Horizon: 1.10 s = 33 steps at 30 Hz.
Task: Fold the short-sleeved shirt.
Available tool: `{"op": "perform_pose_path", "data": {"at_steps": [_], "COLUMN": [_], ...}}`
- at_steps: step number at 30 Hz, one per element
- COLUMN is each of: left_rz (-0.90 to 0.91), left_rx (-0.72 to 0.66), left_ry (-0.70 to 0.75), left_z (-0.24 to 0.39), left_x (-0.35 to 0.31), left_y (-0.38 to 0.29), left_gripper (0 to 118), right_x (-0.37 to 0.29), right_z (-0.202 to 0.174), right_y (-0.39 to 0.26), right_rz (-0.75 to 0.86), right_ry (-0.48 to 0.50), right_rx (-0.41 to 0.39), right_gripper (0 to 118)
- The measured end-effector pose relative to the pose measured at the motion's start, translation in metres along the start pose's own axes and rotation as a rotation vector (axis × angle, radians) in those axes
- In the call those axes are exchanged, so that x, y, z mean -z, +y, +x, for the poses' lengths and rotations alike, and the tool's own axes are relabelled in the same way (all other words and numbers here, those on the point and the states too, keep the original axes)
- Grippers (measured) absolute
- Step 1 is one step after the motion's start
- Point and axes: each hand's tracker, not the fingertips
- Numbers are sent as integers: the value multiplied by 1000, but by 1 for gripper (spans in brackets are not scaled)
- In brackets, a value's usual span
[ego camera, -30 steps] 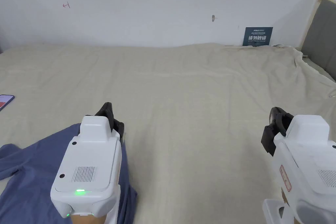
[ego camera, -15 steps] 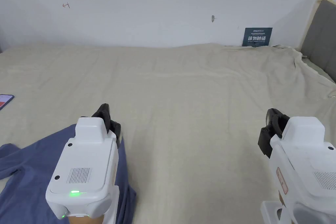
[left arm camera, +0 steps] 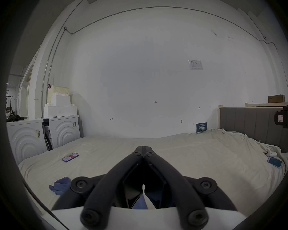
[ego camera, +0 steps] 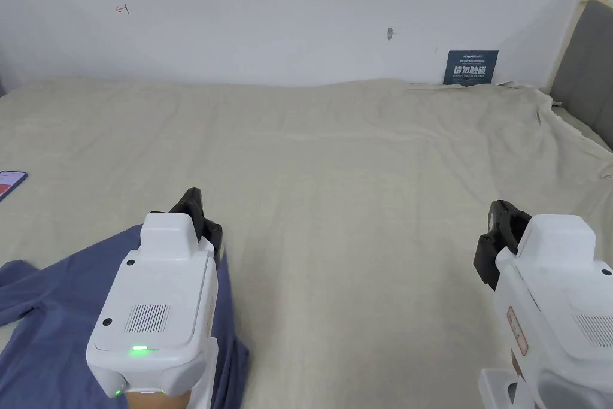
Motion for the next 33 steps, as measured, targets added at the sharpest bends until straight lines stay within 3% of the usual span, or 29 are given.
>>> {"op": "perform_pose_path", "data": {"at_steps": [21, 33], "left_rz": [9, 9], "left_rx": [-9, -7], "left_ry": [23, 228], "left_z": [-11, -100], "left_x": [-1, -31], "left_y": [3, 7], "left_gripper": [0, 0], "right_x": [3, 25], "right_z": [-8, -89], "right_y": [4, 16], "right_rz": [5, 38], "right_ry": [19, 212], "right_rx": [-20, -38], "right_gripper": [0, 0]}}
